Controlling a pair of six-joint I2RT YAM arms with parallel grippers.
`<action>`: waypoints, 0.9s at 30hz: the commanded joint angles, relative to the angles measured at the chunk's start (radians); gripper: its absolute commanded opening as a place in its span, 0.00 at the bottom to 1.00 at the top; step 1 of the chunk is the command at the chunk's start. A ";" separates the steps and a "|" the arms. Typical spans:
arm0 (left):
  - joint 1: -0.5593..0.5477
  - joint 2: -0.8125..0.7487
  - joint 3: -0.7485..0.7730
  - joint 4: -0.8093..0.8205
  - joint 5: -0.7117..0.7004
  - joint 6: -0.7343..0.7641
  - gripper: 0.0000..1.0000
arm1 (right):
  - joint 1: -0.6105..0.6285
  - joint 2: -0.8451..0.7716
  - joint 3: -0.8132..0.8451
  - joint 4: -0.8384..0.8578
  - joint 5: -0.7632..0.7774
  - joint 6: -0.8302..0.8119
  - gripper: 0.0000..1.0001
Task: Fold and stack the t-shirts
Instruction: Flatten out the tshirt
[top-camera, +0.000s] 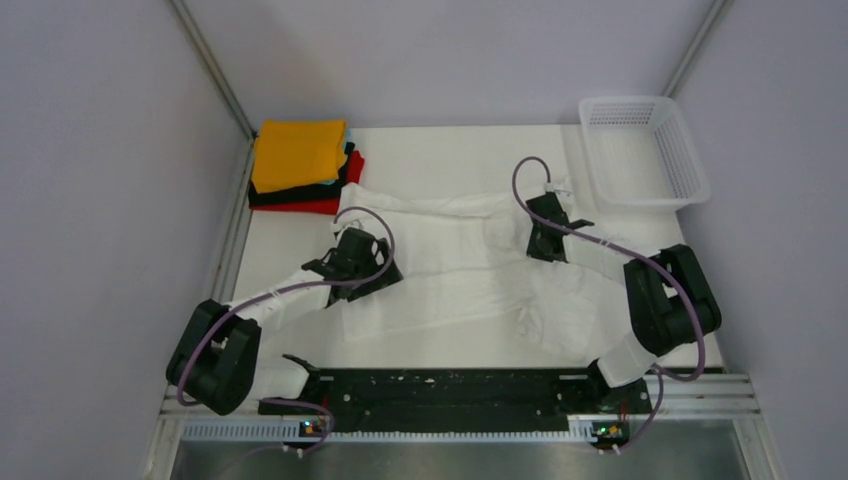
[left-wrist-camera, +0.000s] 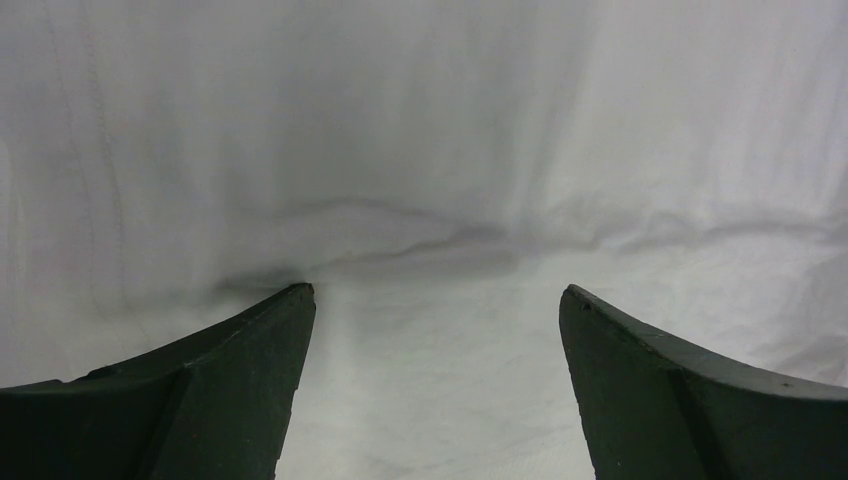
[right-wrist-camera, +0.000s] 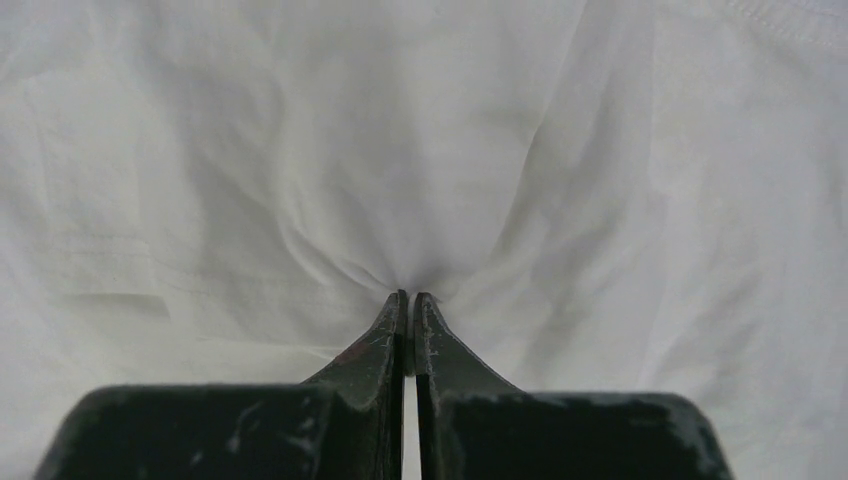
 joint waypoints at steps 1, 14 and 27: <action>0.003 0.045 -0.007 -0.037 -0.058 0.015 0.97 | -0.001 -0.078 0.063 -0.036 0.046 -0.018 0.00; 0.003 0.066 -0.005 -0.044 -0.052 0.027 0.98 | -0.010 0.057 0.396 -0.079 0.028 -0.075 0.00; 0.003 0.112 0.001 -0.003 0.078 0.141 0.98 | -0.154 0.787 1.271 -0.029 0.012 -0.074 0.00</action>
